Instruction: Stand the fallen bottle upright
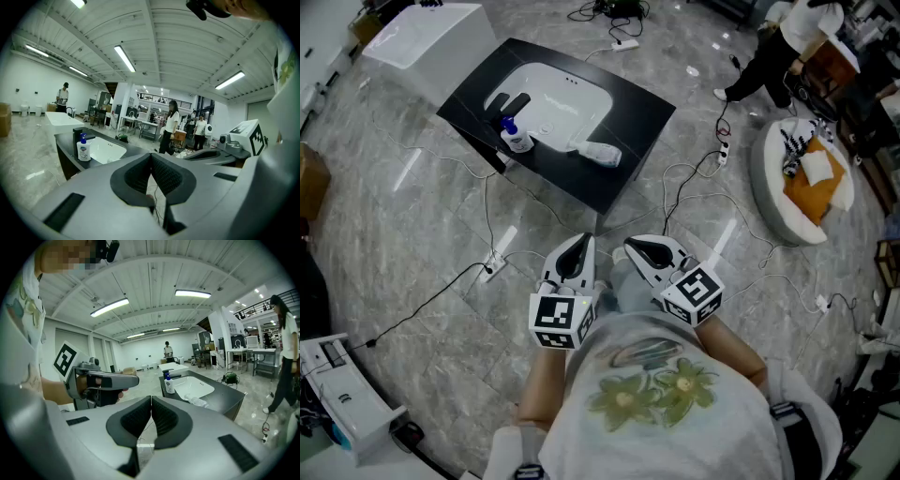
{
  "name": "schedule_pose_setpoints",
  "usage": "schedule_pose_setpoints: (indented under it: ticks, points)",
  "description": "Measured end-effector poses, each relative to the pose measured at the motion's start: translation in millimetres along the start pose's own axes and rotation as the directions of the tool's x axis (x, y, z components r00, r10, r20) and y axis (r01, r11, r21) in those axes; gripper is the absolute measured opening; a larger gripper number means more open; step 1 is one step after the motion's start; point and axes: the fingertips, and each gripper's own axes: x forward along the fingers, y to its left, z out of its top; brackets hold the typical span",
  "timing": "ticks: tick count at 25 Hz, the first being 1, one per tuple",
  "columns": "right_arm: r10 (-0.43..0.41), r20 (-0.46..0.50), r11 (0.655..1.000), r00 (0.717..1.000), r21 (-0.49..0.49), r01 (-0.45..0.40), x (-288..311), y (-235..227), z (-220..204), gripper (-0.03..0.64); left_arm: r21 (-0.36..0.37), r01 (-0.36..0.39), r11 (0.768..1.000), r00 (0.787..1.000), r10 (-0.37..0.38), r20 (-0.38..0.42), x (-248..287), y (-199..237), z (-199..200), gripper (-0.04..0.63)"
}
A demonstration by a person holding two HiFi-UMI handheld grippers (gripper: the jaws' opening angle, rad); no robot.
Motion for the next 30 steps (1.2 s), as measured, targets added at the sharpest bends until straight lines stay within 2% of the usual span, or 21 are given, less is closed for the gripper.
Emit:
schedule_pose_setpoints:
  ticks: [6, 11, 19, 25, 30]
  points:
    - [-0.012, 0.004, 1.0, 1.0, -0.013, 0.012, 14.3, 5.0, 5.6, 0.043, -0.002, 0.0, 1.0, 1.0, 0.0, -0.002, -5.9, 17.3, 1.1, 0.018]
    - [-0.008, 0.022, 1.0, 1.0, -0.018, 0.008, 29.6, -11.7, 17.9, 0.043, -0.009, 0.003, 1.0, 1.0, -0.003, -0.026, 11.1, 31.9, 0.5, 0.018]
    - [0.004, -0.004, 0.999, 1.0, -0.031, -0.004, 68.3, -61.1, 36.4, 0.044, -0.004, -0.007, 1.0, 0.998, 0.006, -0.058, 61.7, 63.0, 12.1, 0.018]
    - [0.052, -0.069, 0.997, 0.996, -0.046, -0.055, 103.9, -106.8, 49.1, 0.044, -0.039, -0.039, 0.998, 0.996, 0.036, -0.076, 111.1, 86.9, 26.1, 0.018]
    - [0.099, -0.081, 0.993, 0.992, -0.059, -0.104, 135.3, -144.7, 66.5, 0.044, -0.061, -0.082, 0.995, 0.993, 0.076, -0.086, 147.3, 108.7, 40.7, 0.018]
